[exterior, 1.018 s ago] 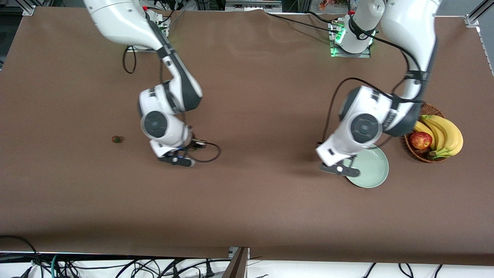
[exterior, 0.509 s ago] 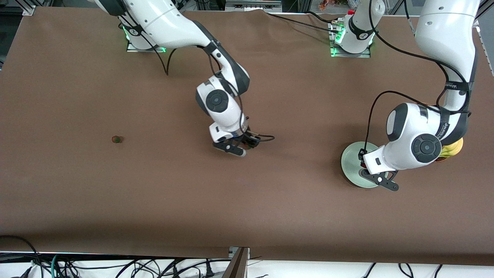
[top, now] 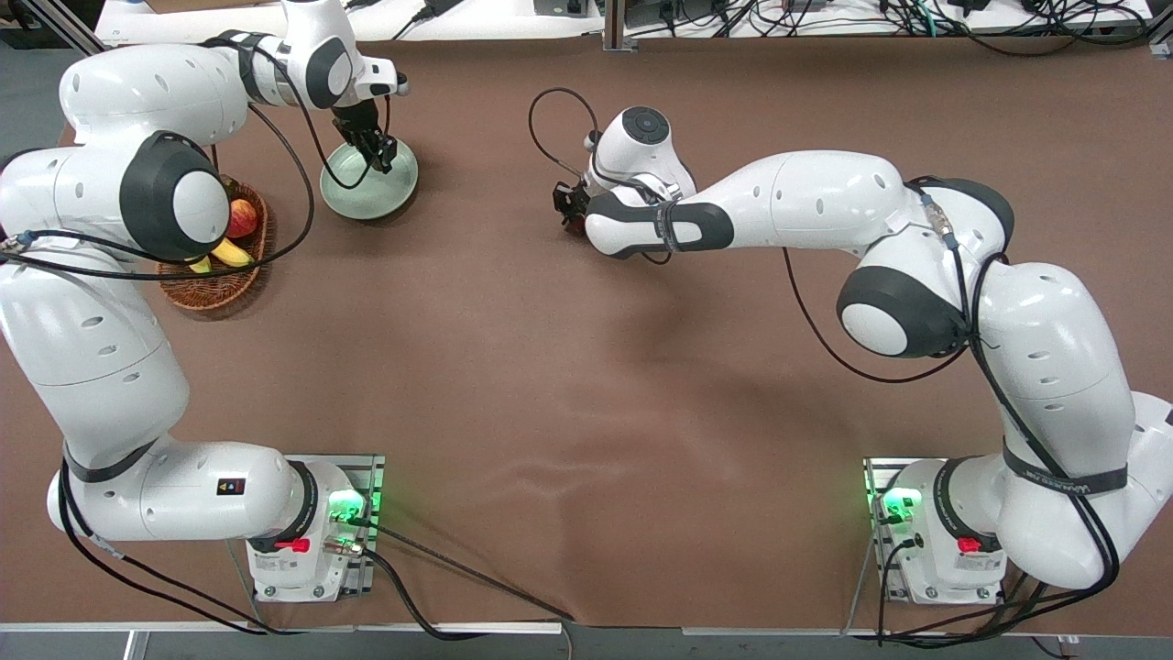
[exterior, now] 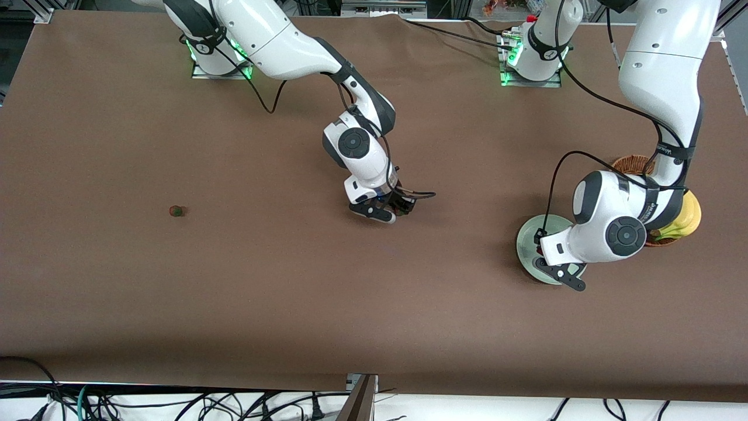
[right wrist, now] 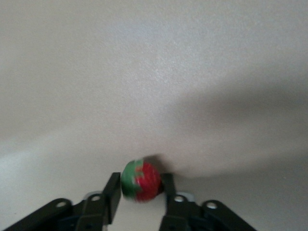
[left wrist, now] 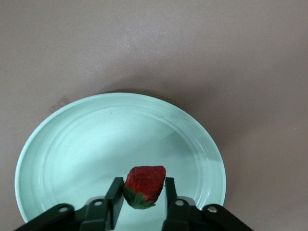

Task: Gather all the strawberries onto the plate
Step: 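Lower the strawberry onto the plate with the left gripper while the right gripper carries another, then release the strawberry at the middle with the right gripper while the left gripper withdraws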

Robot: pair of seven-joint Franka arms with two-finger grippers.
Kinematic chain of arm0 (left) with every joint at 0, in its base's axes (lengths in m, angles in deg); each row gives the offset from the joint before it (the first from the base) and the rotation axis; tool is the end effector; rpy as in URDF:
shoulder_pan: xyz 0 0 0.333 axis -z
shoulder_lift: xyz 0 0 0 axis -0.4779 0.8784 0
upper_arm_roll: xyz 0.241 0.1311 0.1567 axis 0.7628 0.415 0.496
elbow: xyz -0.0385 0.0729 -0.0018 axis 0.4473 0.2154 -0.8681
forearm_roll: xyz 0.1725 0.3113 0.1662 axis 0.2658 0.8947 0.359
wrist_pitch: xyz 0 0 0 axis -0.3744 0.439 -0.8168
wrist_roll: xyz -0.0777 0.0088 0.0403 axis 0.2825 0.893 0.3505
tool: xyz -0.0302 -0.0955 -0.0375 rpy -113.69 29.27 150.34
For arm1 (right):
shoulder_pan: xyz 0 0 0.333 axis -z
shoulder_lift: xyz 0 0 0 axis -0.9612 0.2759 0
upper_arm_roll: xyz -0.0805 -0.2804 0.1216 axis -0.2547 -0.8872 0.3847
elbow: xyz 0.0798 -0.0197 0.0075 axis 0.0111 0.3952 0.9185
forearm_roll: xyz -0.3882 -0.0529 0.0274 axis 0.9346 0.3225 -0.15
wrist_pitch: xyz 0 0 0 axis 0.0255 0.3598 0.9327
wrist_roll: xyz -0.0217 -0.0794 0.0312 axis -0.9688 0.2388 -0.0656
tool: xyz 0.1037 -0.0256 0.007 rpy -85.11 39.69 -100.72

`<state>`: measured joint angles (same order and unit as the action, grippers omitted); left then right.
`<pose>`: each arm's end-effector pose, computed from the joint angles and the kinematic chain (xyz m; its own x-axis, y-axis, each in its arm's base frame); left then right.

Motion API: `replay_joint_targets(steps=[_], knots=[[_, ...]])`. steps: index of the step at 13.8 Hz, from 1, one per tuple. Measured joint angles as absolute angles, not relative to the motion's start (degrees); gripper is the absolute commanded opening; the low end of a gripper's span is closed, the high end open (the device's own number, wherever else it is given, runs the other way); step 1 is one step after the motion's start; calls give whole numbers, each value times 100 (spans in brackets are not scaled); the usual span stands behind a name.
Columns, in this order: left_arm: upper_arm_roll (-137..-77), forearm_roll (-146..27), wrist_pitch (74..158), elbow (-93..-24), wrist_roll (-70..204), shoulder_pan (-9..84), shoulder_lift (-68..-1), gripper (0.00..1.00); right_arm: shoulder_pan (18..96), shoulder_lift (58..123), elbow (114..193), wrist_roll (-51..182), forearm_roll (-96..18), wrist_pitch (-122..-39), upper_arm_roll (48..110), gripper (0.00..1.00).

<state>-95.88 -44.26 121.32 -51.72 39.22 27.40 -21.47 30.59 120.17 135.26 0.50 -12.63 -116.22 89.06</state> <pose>0.6713 -0.0580 0.2165 0.8529 -0.5013 -0.1457 -0.4988 -0.8649 0.0553 0.5167 0.5475 0.1787 0.9238 -0.3819 -0.0264 -0.3673 -0.8649 -0.3421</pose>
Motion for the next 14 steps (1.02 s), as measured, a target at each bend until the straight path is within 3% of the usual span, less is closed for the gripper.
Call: replay_joint_targets(steps=[3, 6, 10, 14], knots=[[-9597, -4426, 12132, -5159, 3916, 2732, -2161, 100, 3188, 11982, 13189, 81, -1262, -11278, 8845, 100], [-9715, -4426, 11793, -5076, 3918, 2727, -2370, 100, 3766, 11666, 12706, 940, -1258, -9711, 8818, 100], [-10301, -4535, 11347, -5056, 4749, 2738, -2782, 100, 4802, 11020, 12625, 2466, -1254, -7643, 8630, 100], [-10939, -4994, 11507, -5077, 7076, 2947, -2746, 100, 5677, 10878, 12629, 4098, -1147, -6392, 8250, 100]])
